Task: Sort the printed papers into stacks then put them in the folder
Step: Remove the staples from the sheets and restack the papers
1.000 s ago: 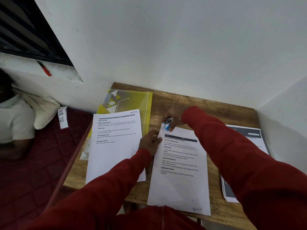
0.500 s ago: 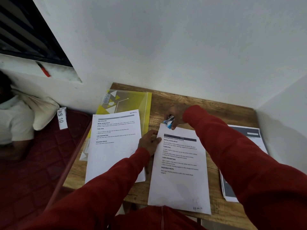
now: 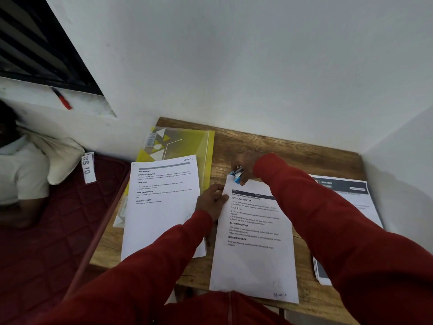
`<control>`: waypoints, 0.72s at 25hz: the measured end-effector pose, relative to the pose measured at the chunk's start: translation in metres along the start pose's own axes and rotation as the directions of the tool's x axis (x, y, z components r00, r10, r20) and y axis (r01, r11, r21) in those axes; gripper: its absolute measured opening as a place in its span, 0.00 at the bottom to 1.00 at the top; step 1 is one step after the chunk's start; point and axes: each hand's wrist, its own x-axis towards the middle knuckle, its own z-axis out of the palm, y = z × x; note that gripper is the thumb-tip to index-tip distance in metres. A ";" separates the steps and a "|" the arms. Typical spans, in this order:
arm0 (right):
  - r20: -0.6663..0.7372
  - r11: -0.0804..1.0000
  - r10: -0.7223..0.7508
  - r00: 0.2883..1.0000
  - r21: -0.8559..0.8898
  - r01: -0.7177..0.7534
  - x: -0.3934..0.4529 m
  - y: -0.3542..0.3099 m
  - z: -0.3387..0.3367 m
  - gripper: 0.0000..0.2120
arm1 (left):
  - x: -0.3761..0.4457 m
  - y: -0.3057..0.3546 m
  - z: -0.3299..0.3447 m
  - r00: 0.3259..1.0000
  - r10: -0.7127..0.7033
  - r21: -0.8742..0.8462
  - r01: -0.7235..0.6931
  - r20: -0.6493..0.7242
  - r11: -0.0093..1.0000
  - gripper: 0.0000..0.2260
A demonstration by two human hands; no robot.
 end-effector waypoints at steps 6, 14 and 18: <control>0.029 0.999 -0.040 0.999 0.021 0.040 -0.001 0.000 0.003 0.25 | 0.000 0.000 0.001 1.000 0.007 0.020 -0.007 0.001 1.000 0.09; 0.054 0.997 -0.080 0.995 0.026 0.079 0.003 -0.007 -0.006 0.23 | -0.002 0.003 -0.001 1.000 -0.002 0.008 0.002 0.008 1.000 0.09; 0.055 0.996 -0.087 0.995 0.019 0.086 0.003 -0.008 -0.007 0.21 | -0.003 0.004 -0.001 1.000 -0.004 0.002 0.004 0.013 1.000 0.11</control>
